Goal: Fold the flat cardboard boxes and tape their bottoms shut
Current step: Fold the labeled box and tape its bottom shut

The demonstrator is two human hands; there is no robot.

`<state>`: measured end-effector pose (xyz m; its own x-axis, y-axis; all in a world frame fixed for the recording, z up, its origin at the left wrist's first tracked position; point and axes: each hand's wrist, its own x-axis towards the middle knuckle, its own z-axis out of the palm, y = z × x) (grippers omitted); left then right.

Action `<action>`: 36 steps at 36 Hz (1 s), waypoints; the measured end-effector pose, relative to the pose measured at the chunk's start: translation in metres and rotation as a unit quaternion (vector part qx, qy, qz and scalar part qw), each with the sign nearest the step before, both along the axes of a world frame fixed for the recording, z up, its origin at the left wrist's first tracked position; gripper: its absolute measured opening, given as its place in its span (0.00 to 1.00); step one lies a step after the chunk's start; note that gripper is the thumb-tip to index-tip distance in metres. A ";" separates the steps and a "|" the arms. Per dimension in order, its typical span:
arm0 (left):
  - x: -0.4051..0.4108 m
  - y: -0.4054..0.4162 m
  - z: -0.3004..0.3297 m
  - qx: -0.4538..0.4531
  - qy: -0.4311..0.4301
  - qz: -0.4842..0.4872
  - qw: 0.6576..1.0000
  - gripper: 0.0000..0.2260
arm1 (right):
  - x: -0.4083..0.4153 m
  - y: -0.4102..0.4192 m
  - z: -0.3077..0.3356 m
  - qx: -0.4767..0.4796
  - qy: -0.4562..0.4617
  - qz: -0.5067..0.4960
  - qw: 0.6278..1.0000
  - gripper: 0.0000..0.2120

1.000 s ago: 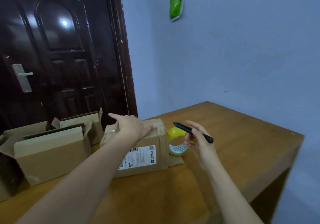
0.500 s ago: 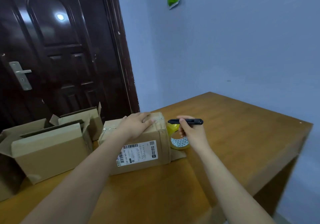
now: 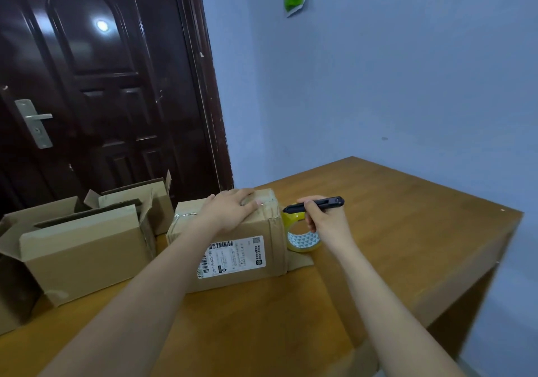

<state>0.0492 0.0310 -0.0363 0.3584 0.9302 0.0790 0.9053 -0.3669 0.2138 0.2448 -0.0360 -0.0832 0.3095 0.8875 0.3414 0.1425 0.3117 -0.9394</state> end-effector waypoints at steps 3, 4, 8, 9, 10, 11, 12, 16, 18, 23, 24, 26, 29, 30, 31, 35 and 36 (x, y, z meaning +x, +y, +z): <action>-0.001 0.001 -0.001 -0.002 -0.006 0.000 1.000 0.25 | 0.004 -0.003 0.000 0.002 -0.007 0.003 1.000 0.11; -0.001 0.001 -0.001 -0.001 -0.009 0.001 1.000 0.25 | 0.005 -0.004 -0.001 0.000 -0.008 0.002 1.000 0.12; -0.001 0.001 -0.001 0.002 -0.005 -0.002 1.000 0.25 | 0.009 -0.018 -0.001 0.023 0.070 0.000 0.997 0.15; -0.001 0.001 -0.001 0.002 -0.004 -0.001 1.000 0.25 | 0.008 -0.024 0.002 0.029 0.089 0.015 0.995 0.15; -0.001 0.000 -0.001 0.002 -0.003 -0.001 1.000 0.25 | 0.005 -0.029 0.004 0.029 0.095 0.043 0.994 0.15; -0.001 0.000 0.000 0.001 -0.002 -0.001 1.000 0.25 | -0.001 -0.034 0.005 0.023 0.078 0.080 0.994 0.14; -0.001 0.000 0.000 0.000 -0.001 -0.001 1.000 0.25 | -0.008 -0.038 0.005 0.009 0.028 0.116 0.993 0.12; 0.000 -0.003 0.002 -0.001 -0.002 -0.002 1.000 0.25 | -0.045 -0.046 -0.010 -0.067 -0.375 0.175 0.908 0.15; 0.000 -0.003 0.003 -0.003 -0.008 -0.004 1.000 0.25 | -0.065 -0.050 -0.019 0.004 -0.608 0.143 0.781 0.10; -0.002 -0.002 0.002 -0.005 -0.019 -0.005 1.000 0.25 | -0.102 -0.050 -0.044 0.018 -0.722 0.197 0.663 0.15; -0.002 -0.002 0.002 -0.005 -0.019 -0.006 1.000 0.25 | -0.104 -0.047 -0.046 0.007 -0.718 0.210 0.663 0.17; -0.002 -0.001 0.002 -0.003 -0.021 -0.007 1.000 0.25 | -0.105 -0.044 -0.043 -0.024 -0.702 0.235 0.671 0.21; -0.003 0.002 0.001 -0.003 -0.019 -0.006 1.000 0.25 | -0.101 -0.043 -0.037 -0.074 -0.675 0.274 0.681 0.22; -0.003 0.002 0.001 -0.003 -0.018 -0.006 1.000 0.25 | -0.098 -0.043 -0.036 -0.074 -0.655 0.269 0.702 0.22; -0.003 0.002 0.001 -0.004 -0.018 -0.006 1.000 0.25 | -0.094 -0.043 -0.035 -0.057 -0.626 0.252 0.736 0.19; -0.002 0.005 0.000 -0.004 -0.020 -0.006 1.000 0.25 | -0.068 -0.037 -0.028 0.193 -0.408 -0.017 0.892 0.13; -0.002 0.005 0.000 -0.003 -0.021 -0.006 1.000 0.25 | -0.059 -0.032 -0.025 0.223 -0.353 -0.106 0.902 0.11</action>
<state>0.0471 0.0358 -0.0359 0.3650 0.9267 0.0898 0.8912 -0.3757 0.2543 0.1860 -0.0675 -0.1084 0.0217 0.5592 0.8288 0.7576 0.5317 -0.3786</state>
